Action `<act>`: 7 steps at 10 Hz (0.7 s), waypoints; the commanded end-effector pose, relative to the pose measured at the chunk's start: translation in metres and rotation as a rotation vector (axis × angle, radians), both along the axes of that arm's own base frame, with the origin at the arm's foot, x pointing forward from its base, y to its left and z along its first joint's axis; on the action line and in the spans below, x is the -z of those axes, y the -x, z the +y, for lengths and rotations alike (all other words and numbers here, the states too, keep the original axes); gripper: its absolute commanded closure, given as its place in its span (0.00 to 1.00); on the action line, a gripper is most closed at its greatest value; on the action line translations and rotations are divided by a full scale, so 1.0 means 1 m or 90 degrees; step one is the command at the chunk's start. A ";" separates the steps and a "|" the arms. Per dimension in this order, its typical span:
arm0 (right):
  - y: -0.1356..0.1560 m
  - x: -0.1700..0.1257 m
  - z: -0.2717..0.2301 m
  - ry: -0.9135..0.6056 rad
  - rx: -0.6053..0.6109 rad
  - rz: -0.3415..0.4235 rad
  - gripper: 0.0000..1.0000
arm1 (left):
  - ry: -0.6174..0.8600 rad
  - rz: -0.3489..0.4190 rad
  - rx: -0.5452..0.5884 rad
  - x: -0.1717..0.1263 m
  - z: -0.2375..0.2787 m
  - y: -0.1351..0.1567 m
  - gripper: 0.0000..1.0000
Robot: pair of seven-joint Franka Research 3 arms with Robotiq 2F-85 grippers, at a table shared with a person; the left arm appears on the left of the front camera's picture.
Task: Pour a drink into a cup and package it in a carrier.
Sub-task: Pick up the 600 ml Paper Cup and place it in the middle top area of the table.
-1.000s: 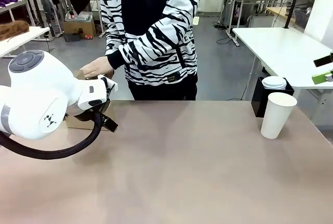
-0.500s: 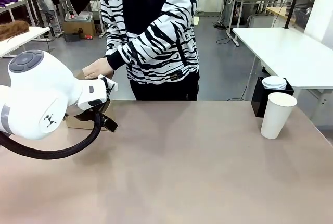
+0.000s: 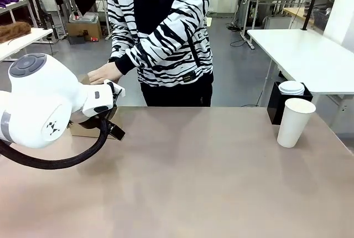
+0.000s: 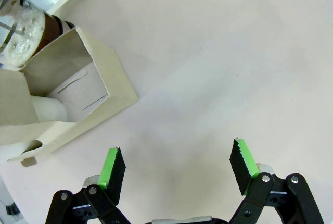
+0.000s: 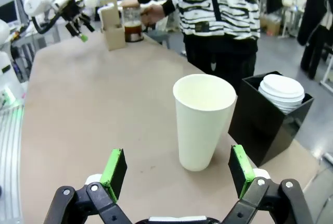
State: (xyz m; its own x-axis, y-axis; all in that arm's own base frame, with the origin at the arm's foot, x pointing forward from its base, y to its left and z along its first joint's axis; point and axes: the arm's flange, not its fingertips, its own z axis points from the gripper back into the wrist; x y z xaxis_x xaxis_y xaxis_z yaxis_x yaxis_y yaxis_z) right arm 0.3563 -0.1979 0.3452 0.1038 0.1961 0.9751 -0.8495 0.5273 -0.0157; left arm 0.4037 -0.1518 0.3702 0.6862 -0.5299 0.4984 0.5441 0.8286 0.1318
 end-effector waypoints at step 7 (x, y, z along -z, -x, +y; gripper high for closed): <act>-0.025 0.027 0.003 -0.020 0.007 -0.003 0.00 | 0.001 0.000 0.000 0.000 0.000 0.000 0.00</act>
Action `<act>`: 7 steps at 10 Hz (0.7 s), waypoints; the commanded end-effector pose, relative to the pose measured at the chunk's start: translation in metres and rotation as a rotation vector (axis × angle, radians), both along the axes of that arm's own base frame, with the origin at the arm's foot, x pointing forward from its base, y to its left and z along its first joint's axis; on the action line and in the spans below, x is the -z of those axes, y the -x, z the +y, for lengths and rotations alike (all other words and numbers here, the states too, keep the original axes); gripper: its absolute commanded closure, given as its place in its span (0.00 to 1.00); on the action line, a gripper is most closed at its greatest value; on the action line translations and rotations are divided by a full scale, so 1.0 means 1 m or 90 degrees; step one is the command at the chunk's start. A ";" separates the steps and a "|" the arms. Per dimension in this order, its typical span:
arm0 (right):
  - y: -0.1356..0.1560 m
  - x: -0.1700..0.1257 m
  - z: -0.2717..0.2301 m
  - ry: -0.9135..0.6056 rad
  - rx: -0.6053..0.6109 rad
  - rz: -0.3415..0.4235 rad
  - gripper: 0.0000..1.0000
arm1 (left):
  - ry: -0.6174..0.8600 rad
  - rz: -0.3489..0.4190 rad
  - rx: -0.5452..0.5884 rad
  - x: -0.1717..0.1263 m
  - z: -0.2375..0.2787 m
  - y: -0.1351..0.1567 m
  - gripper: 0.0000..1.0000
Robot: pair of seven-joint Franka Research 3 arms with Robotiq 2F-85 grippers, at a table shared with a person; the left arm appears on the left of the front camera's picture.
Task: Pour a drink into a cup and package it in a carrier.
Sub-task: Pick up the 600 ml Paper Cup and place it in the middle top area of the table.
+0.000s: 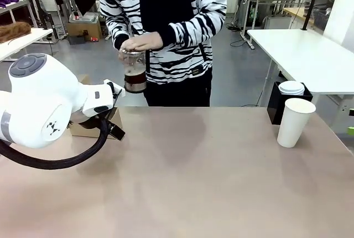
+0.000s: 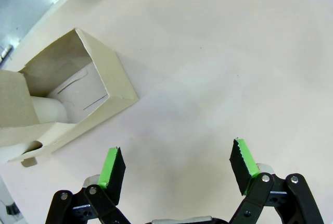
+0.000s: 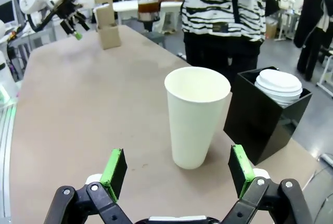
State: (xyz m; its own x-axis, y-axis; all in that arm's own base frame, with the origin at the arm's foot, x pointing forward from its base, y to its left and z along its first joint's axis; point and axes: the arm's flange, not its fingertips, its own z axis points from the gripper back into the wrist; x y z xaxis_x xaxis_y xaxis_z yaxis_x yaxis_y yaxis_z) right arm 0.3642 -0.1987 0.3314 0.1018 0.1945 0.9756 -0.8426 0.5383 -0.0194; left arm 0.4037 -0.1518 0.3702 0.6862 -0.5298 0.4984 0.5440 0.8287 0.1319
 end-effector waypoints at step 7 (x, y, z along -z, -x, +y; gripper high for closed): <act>-0.078 0.075 0.044 -0.079 -0.004 -0.056 0.00 | 0.001 0.000 0.000 0.000 0.000 0.000 0.00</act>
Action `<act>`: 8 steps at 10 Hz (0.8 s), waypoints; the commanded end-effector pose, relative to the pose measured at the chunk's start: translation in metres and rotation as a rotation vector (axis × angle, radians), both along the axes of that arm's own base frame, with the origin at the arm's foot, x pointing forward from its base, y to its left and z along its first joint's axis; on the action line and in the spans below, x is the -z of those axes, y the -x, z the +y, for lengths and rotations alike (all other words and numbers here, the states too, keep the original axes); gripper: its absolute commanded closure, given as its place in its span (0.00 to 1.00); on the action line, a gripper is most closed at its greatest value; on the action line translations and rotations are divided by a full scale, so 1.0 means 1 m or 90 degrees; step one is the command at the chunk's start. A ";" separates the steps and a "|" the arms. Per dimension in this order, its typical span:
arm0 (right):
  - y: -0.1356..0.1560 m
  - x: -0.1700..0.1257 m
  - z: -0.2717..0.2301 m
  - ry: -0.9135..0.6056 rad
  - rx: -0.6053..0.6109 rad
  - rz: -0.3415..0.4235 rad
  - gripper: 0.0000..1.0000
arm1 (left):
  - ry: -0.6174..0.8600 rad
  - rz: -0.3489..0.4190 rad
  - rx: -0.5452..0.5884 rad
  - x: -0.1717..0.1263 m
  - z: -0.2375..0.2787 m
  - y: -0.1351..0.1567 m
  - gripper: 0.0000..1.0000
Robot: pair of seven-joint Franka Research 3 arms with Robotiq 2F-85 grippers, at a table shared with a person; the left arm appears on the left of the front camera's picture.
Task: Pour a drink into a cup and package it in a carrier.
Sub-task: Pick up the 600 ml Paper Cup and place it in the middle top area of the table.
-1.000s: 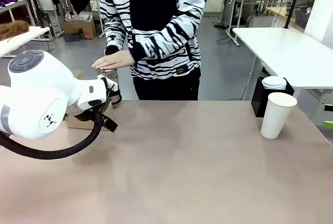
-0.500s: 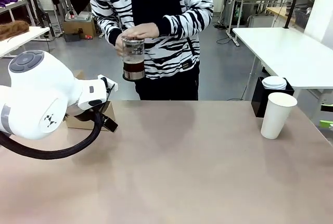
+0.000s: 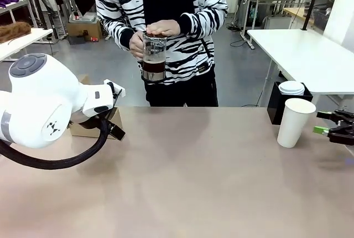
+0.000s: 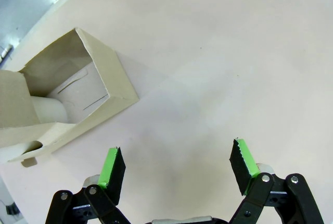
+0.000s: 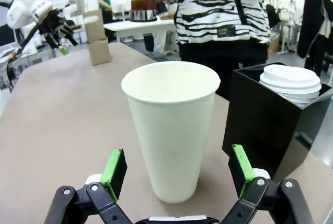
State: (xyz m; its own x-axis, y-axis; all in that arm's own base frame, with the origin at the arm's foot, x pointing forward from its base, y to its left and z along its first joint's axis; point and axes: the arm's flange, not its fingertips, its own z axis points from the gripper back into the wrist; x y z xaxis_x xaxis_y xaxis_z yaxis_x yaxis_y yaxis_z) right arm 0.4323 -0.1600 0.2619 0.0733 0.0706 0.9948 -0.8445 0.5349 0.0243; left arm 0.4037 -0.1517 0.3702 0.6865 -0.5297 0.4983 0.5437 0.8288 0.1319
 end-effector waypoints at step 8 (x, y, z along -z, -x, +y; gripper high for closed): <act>-0.047 0.038 0.040 -0.072 -0.016 -0.040 0.00 | 0.001 0.000 0.000 0.000 0.000 0.000 0.00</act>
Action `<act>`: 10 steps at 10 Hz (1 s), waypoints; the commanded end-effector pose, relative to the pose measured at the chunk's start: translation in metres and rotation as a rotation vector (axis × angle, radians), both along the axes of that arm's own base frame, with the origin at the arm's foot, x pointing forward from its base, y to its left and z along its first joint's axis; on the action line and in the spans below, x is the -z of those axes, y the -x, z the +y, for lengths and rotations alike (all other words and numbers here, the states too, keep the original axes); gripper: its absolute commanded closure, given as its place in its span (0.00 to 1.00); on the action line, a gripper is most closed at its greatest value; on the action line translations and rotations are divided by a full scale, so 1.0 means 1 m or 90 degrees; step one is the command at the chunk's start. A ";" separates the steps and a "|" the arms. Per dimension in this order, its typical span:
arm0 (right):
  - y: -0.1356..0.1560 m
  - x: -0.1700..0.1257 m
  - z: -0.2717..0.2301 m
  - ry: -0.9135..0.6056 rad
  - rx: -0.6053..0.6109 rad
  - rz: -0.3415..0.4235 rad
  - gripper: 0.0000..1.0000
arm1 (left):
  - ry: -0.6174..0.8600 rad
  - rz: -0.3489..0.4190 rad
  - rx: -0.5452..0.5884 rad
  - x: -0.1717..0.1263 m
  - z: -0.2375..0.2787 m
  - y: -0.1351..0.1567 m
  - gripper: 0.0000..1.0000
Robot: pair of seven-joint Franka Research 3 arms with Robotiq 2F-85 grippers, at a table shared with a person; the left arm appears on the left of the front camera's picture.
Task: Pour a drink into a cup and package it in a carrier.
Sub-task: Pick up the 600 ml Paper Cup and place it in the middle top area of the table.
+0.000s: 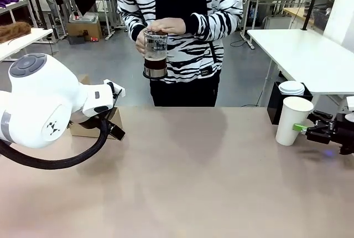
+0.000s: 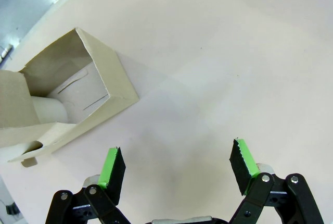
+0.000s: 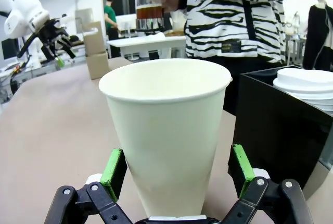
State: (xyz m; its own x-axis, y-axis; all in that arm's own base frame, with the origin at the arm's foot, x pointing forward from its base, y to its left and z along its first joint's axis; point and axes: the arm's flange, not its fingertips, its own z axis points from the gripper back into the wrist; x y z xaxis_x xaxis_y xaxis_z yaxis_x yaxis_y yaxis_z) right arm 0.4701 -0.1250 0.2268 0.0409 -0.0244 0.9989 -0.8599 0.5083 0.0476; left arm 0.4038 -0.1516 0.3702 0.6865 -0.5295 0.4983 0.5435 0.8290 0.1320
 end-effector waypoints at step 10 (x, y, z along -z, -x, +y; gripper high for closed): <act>-0.025 -0.001 0.025 -0.039 -0.059 0.032 0.14 | 0.001 0.000 0.001 0.000 0.000 0.000 0.00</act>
